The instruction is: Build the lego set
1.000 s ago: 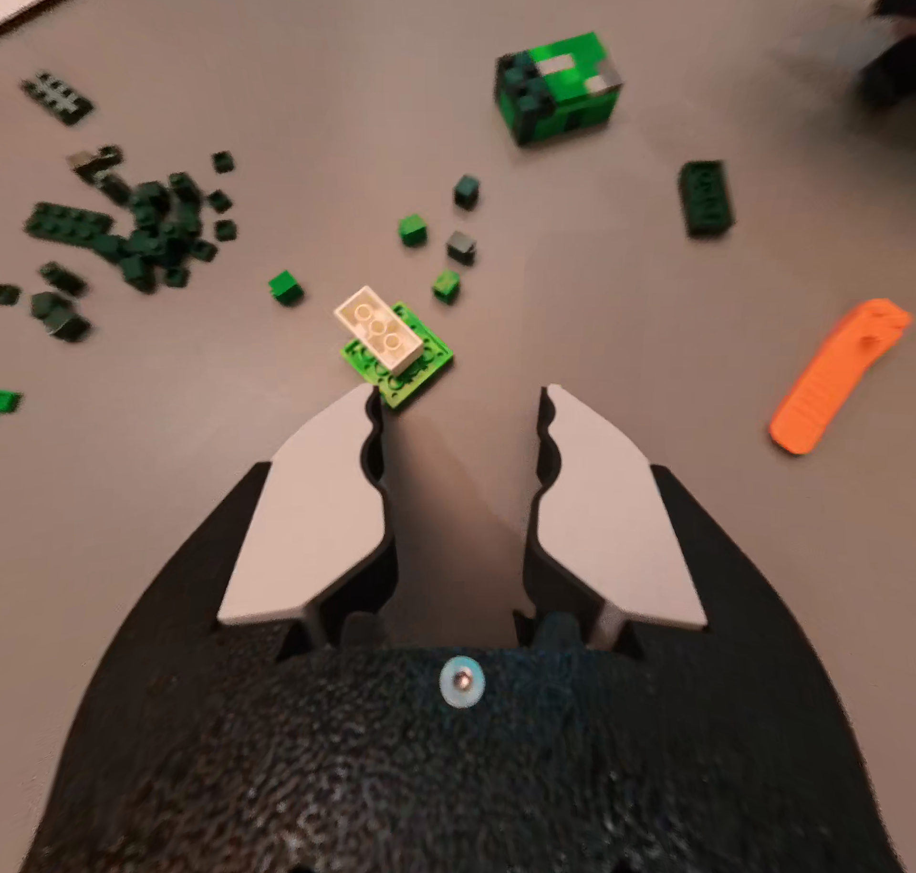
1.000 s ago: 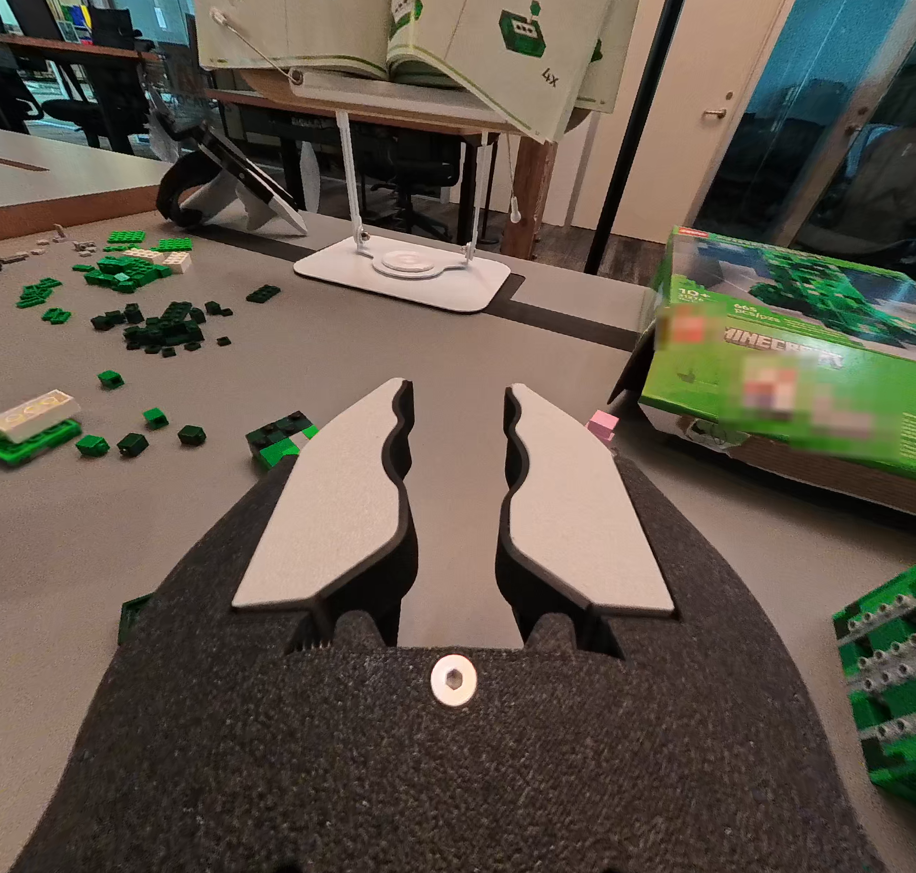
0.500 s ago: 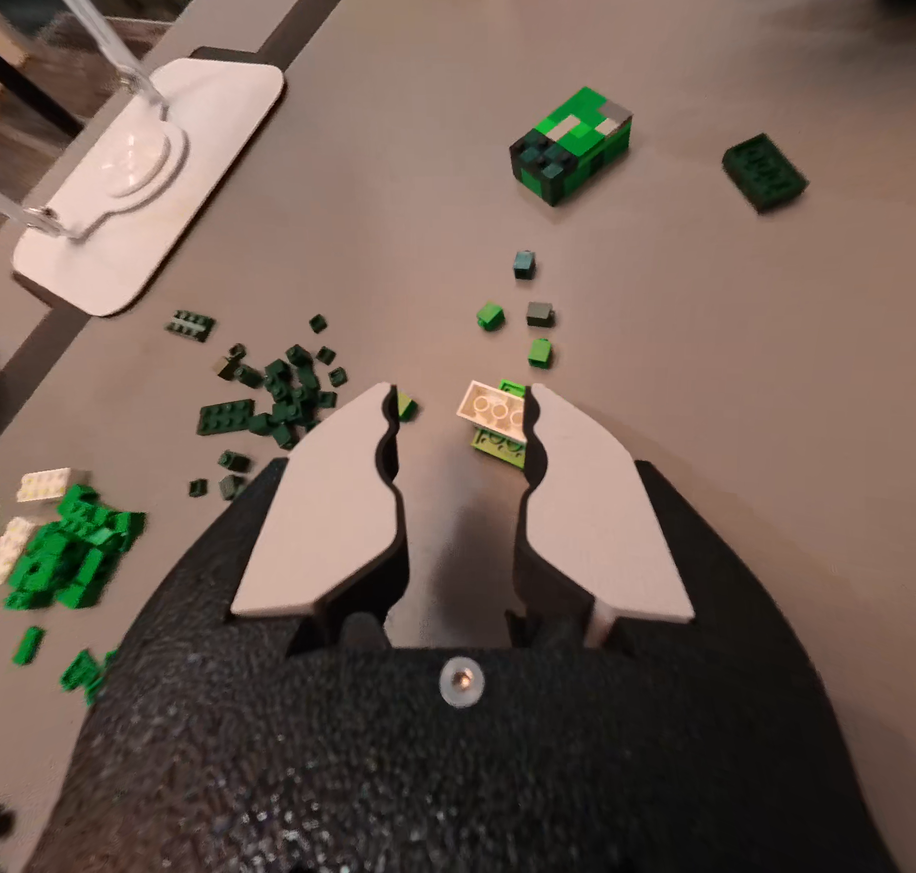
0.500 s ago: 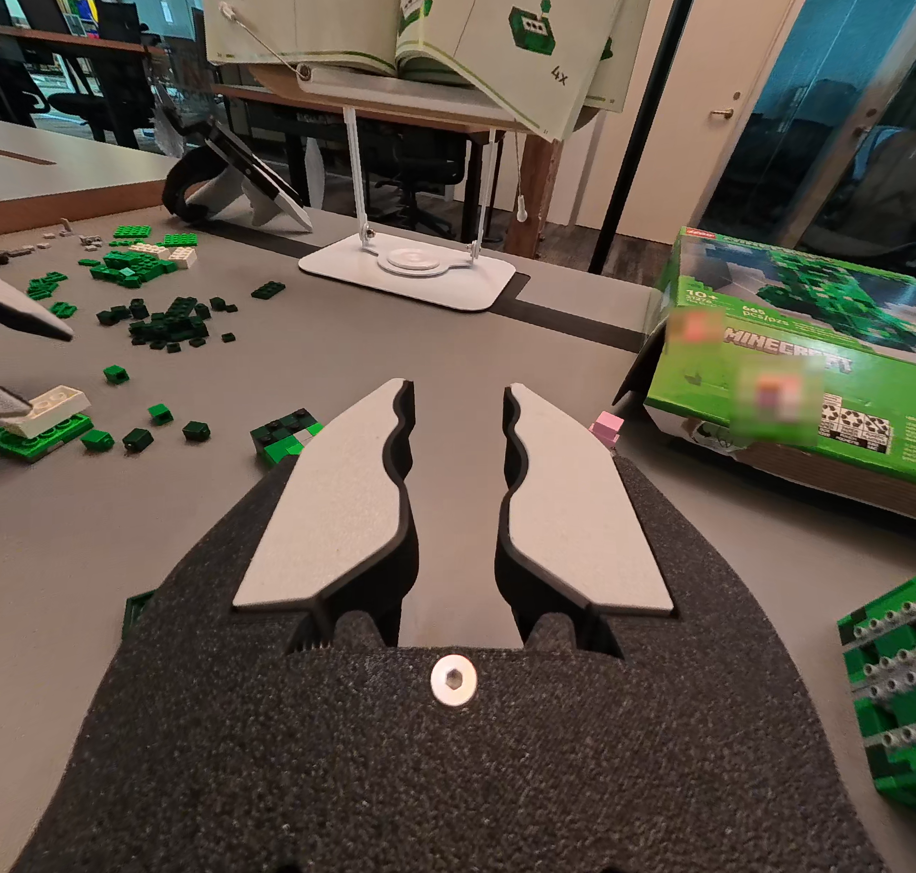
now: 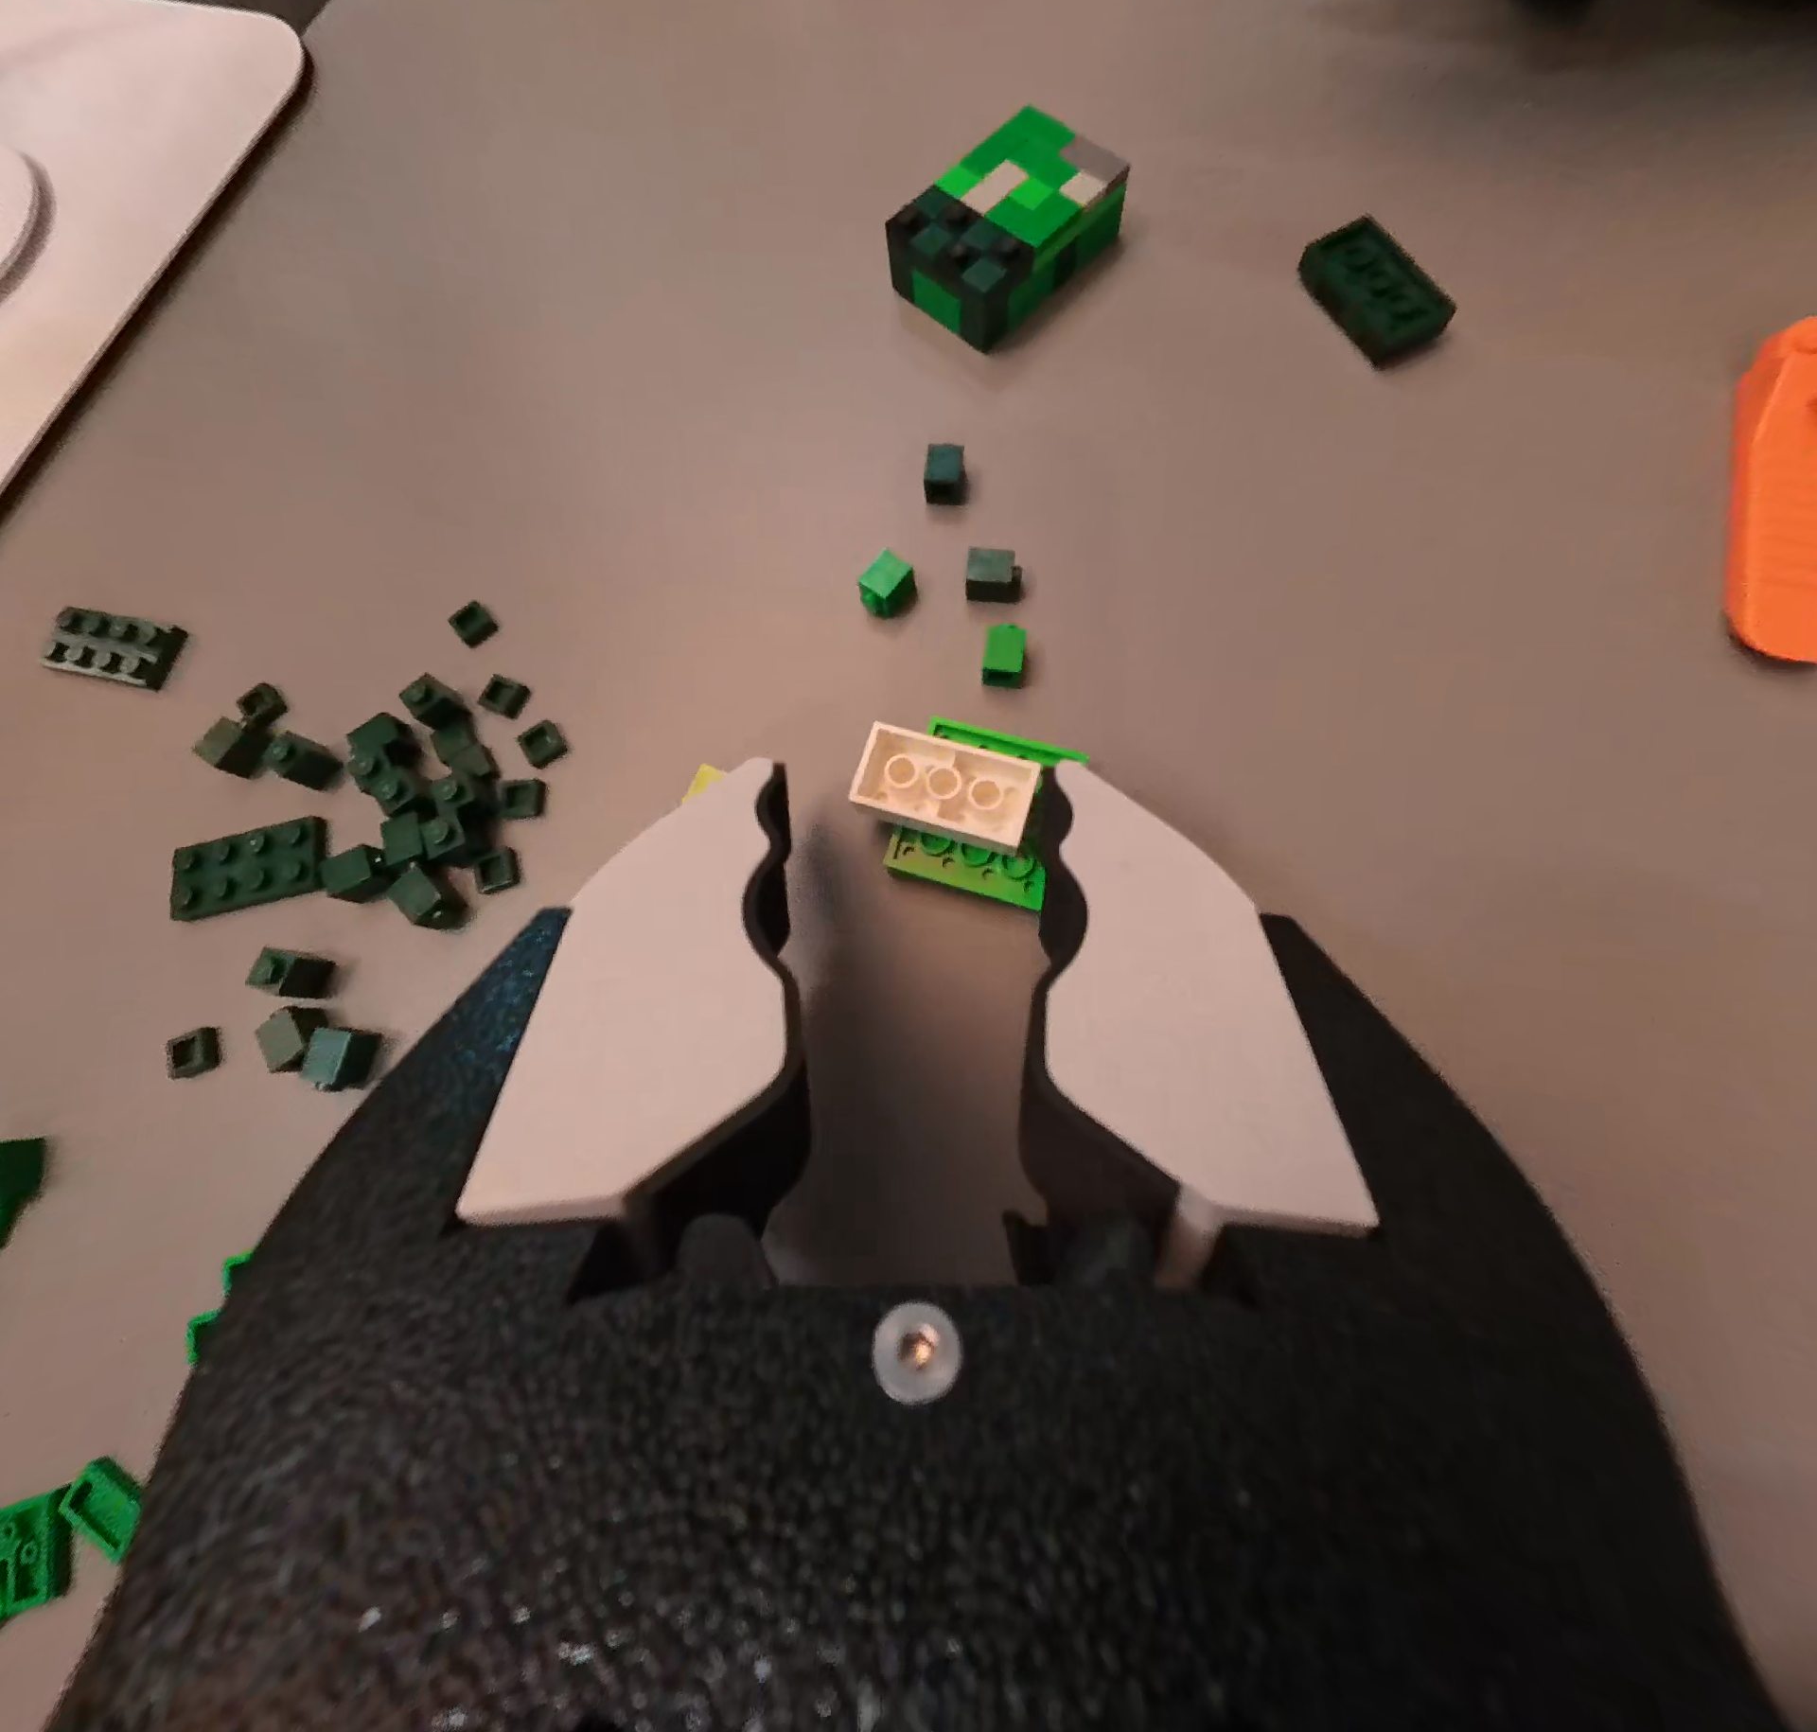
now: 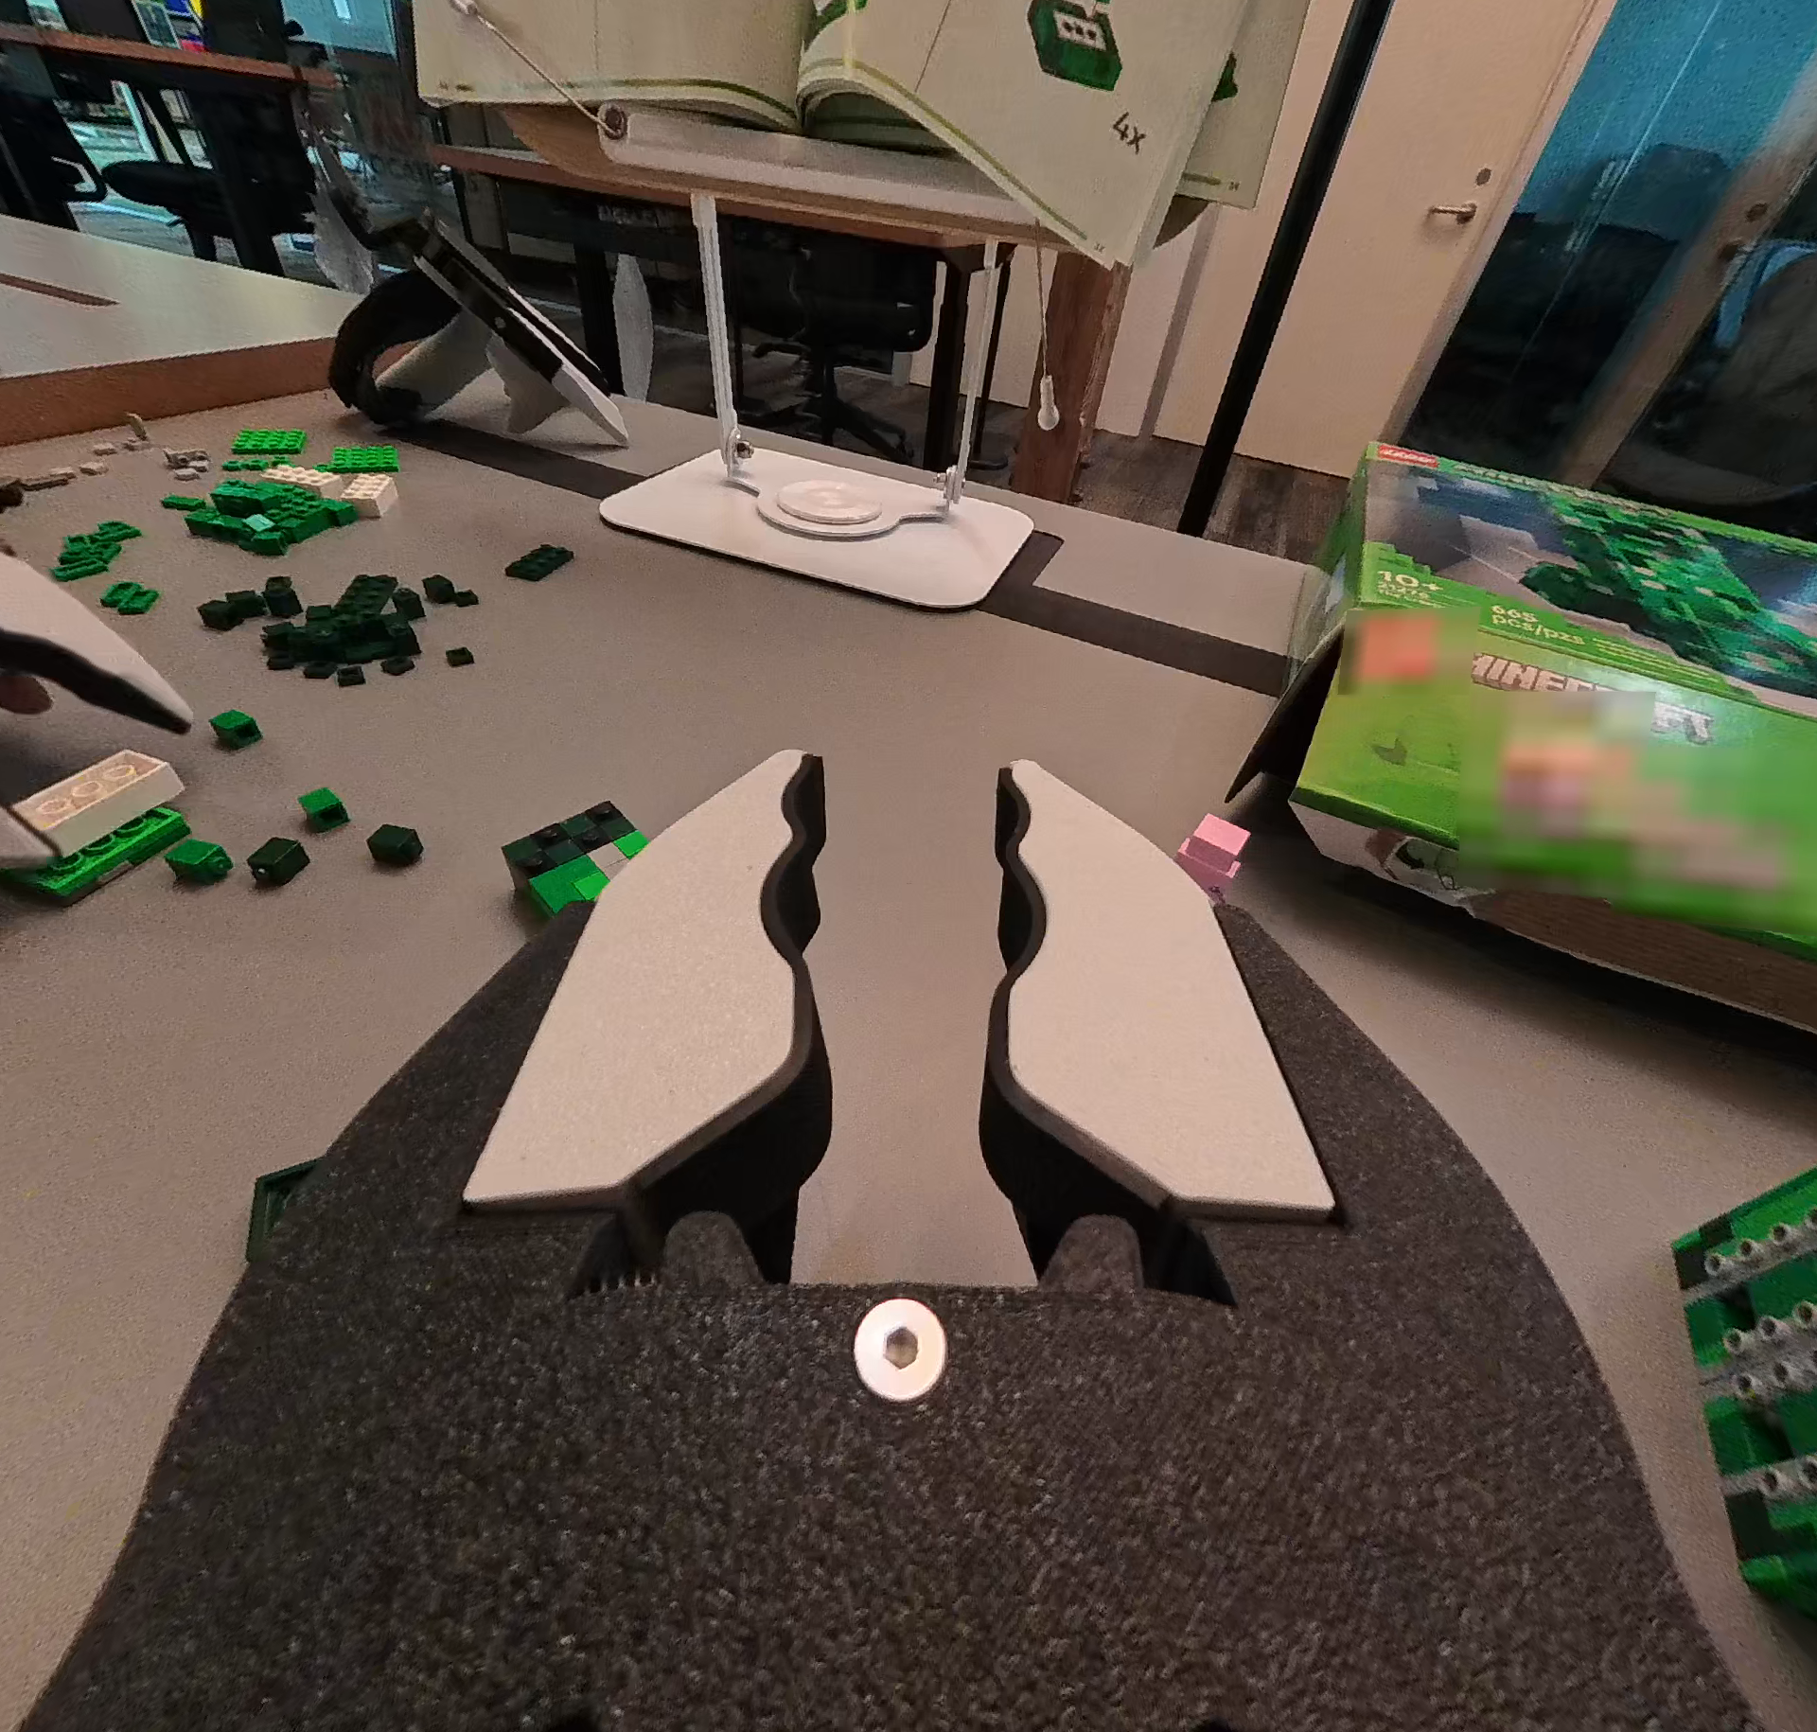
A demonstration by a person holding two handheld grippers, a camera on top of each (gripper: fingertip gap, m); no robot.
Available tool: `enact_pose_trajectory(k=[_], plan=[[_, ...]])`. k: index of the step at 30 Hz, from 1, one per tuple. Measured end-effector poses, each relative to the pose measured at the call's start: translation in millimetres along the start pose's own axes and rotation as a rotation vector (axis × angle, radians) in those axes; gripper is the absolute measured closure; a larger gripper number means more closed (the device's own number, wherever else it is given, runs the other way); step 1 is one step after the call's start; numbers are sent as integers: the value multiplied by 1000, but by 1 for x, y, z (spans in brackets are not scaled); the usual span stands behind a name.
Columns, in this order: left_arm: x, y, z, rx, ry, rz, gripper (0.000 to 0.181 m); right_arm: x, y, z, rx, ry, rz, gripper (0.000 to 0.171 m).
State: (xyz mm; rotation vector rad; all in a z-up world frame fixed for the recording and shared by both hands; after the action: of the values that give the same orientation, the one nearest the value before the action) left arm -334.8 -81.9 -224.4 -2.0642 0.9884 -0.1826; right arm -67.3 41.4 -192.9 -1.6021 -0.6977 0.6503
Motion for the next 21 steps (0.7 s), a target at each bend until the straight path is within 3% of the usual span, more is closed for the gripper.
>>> enact_pose_trajectory(k=[7, 21], plan=[[1, 0, 2, 18, 5, 34, 142, 0, 0, 0, -2, -1, 3, 139], [9, 0, -6, 43, -101, 133, 146, 0, 0, 1, -6, -2, -3, 139]])
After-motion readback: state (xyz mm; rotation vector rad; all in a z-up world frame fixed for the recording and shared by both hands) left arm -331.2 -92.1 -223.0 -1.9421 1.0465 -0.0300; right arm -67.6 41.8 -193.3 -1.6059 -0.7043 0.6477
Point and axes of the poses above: each gripper's, where its closed fingertips meet, z out along the fingers, y out of its underside, x = y × z across the jaws, the point moved 8 cm from there along -z, back along the fingers, and after that the axes turned 8 degrees about z, right-handed, at the moved point
